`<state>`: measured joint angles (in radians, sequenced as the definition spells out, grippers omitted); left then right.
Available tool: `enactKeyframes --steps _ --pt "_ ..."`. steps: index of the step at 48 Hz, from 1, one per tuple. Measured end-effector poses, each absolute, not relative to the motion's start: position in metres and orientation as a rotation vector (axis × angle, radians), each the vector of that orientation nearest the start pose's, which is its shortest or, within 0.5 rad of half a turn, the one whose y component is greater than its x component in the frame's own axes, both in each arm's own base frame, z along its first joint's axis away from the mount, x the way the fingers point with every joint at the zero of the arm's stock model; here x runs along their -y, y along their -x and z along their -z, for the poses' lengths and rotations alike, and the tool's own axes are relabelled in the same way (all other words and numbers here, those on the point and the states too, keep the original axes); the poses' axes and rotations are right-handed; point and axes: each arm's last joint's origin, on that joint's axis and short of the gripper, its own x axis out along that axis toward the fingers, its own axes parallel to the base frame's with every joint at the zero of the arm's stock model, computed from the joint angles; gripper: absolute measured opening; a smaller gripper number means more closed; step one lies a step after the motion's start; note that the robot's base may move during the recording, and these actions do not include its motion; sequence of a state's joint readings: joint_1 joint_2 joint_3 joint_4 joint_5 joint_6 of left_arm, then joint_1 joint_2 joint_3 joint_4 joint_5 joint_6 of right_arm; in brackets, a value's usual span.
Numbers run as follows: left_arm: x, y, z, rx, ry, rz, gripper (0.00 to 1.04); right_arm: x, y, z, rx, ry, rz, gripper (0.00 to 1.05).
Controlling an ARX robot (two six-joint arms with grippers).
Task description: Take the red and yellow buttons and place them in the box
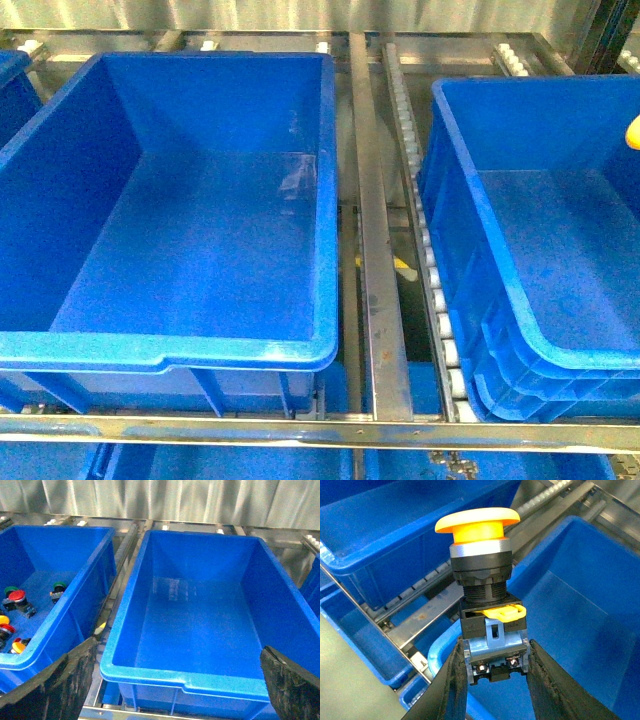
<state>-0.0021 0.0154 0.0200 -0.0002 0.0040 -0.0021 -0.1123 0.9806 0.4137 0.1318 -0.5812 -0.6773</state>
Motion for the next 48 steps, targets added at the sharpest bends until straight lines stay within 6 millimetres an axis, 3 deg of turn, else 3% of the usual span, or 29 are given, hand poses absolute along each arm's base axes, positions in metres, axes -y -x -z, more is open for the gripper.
enactKeyframes --steps 5,8,20,24,35,42,48 --pt "0.000 -0.097 -0.169 0.004 0.002 0.002 0.97 0.003 -0.206 -0.197 -0.241 0.497 -0.599 0.26" --pt "0.000 -0.097 -0.169 0.004 0.002 0.002 0.97 0.004 -0.222 -0.193 -0.252 0.486 -0.584 0.26" --pt "0.000 -0.097 -0.169 0.004 0.002 0.002 0.97 0.014 -0.310 -0.192 -0.304 0.393 -0.490 0.26" --pt "0.000 -0.097 -0.169 0.004 0.002 0.002 0.97 0.024 -0.348 -0.184 -0.350 0.333 -0.423 0.26" --pt "0.000 -0.097 -0.169 0.004 0.002 0.002 0.97 0.044 -0.422 -0.158 -0.449 0.177 -0.306 0.26" --pt "0.000 -0.097 -0.169 0.004 0.002 0.002 0.97 0.052 -0.457 -0.140 -0.515 0.128 -0.221 0.26" --pt "0.000 -0.097 -0.169 0.004 0.002 0.002 0.97 0.052 -0.471 -0.130 -0.528 0.089 -0.205 0.26"
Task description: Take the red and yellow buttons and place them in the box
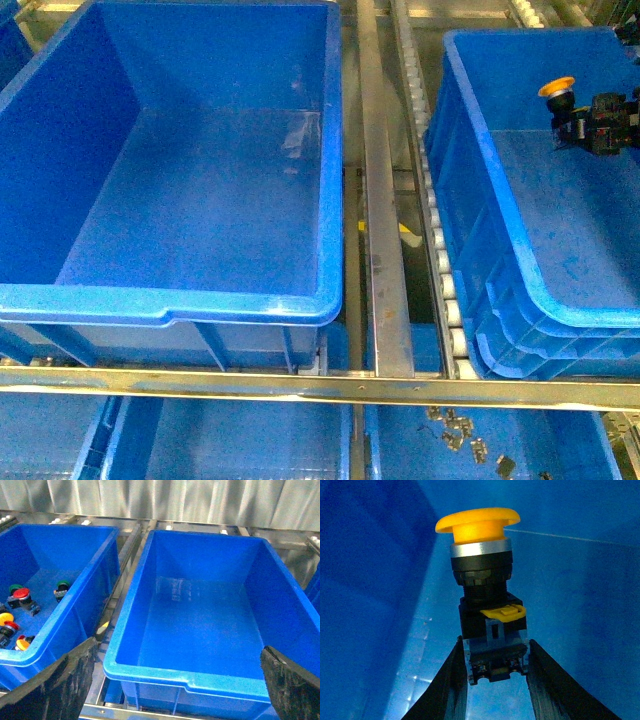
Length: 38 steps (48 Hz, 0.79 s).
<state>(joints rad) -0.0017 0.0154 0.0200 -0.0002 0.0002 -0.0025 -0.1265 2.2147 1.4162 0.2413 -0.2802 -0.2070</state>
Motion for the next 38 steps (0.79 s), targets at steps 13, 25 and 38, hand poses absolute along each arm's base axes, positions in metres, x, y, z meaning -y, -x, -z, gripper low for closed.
enactKeyframes --steps 13,25,38 --pt "0.000 -0.097 -0.169 0.004 0.002 0.002 0.97 0.052 -0.483 -0.123 -0.535 0.059 -0.144 0.57" --pt "0.000 -0.097 -0.169 0.004 0.002 0.002 0.97 0.074 -0.458 -0.127 -0.471 0.039 -0.137 0.99" --pt "0.000 -0.097 -0.169 0.004 0.002 0.002 0.97 0.105 -0.366 -0.165 -0.383 0.035 -0.188 0.97"
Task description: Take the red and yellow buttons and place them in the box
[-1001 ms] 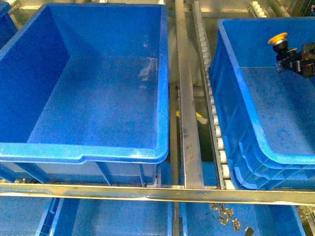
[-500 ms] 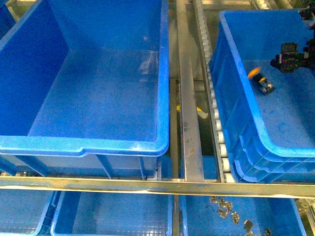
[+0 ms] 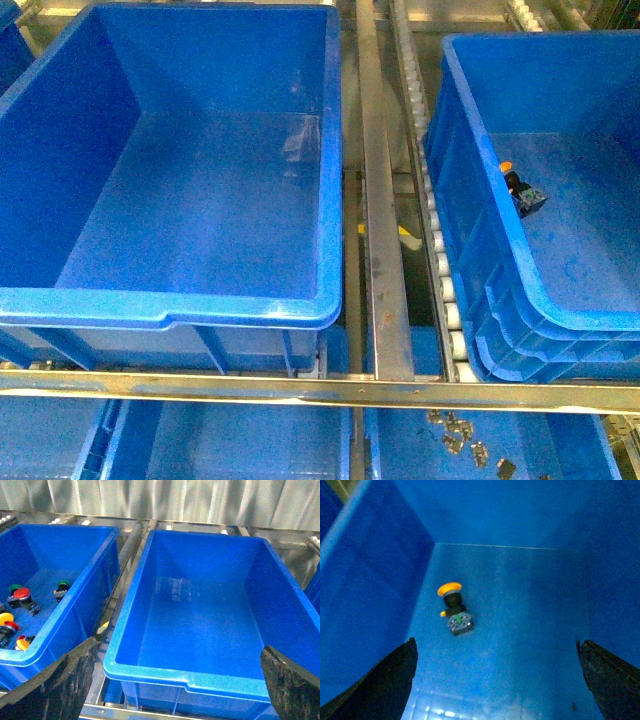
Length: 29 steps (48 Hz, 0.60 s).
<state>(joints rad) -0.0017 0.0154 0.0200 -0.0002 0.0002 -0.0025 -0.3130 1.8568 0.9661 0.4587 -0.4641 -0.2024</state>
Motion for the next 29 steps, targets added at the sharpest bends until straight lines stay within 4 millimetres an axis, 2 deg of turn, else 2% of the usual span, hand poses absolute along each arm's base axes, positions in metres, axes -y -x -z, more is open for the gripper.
enactKeyframes --steps 5,8,12,14,18,22,26,29 --pt "0.000 -0.097 -0.169 0.004 0.002 0.002 0.97 0.106 -0.325 -0.175 -0.372 0.021 -0.224 0.97" --pt "0.000 -0.097 -0.169 0.004 0.002 0.002 0.97 0.106 -0.289 -0.179 -0.362 -0.010 -0.232 0.97" --pt "0.000 -0.097 -0.169 0.004 0.002 0.002 0.97 0.107 -0.245 -0.182 -0.380 -0.092 -0.165 0.97" --pt "0.000 -0.097 -0.169 0.004 0.002 0.002 0.97 0.107 -0.233 -0.183 -0.394 -0.113 -0.123 0.97" --pt "0.000 -0.097 -0.169 0.004 0.002 0.002 0.97 0.107 -0.229 -0.185 -0.386 -0.122 -0.100 0.97" --pt "0.000 -0.097 -0.169 0.004 0.002 0.002 0.97 0.098 -0.225 -0.177 -0.204 -0.047 0.005 0.83" --pt "0.000 -0.097 -0.169 0.004 0.002 0.002 0.97 0.083 -0.214 -0.172 -0.095 -0.008 0.012 0.70" --pt "0.000 -0.097 -0.169 0.004 0.002 0.003 0.97 0.071 -0.205 -0.176 -0.033 0.008 0.003 0.60"
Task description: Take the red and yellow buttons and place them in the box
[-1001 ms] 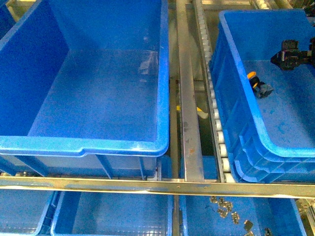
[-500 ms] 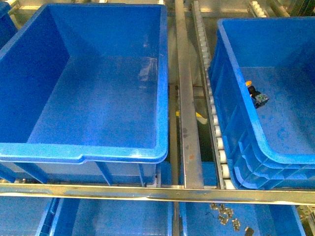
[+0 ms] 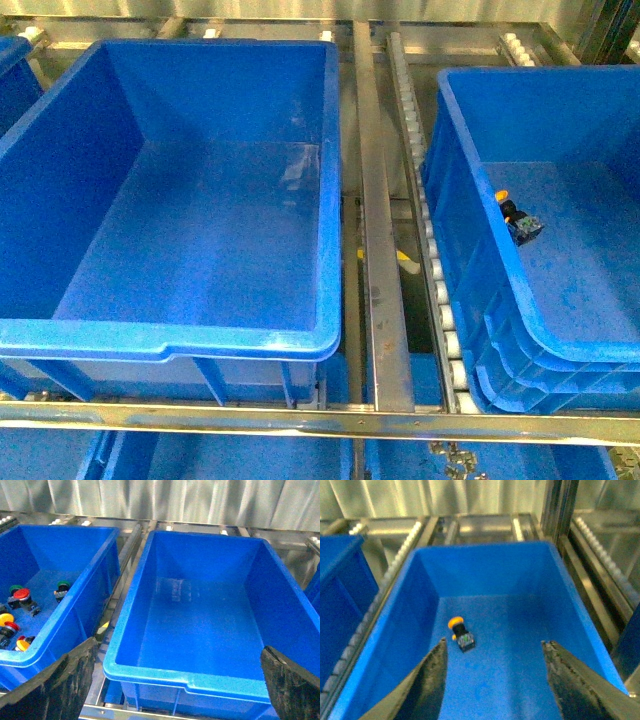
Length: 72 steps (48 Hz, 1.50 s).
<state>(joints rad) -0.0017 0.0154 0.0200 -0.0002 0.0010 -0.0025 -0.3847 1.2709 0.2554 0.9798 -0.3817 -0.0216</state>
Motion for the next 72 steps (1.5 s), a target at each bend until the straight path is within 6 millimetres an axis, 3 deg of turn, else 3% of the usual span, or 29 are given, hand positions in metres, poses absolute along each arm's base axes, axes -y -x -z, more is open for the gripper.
enactKeyframes --steps 10,12,22,37,72 --pt "0.000 -0.097 -0.169 0.004 0.002 0.002 0.97 0.037 -0.175 -0.169 -0.009 0.011 0.008 0.08" --pt "0.000 -0.097 -0.169 0.004 0.002 0.002 0.97 0.033 -0.170 -0.166 -0.003 0.013 0.015 0.02" --pt "0.000 -0.097 -0.169 0.004 0.002 0.002 0.97 0.016 -0.149 -0.162 -0.015 0.009 0.006 0.03" --pt "0.000 -0.097 -0.169 0.004 0.002 0.002 0.97 0.001 -0.136 -0.170 0.009 0.011 -0.002 0.03" --pt "0.000 -0.097 -0.169 0.004 0.002 0.002 0.97 0.000 -0.111 -0.173 0.021 0.011 0.001 0.03"
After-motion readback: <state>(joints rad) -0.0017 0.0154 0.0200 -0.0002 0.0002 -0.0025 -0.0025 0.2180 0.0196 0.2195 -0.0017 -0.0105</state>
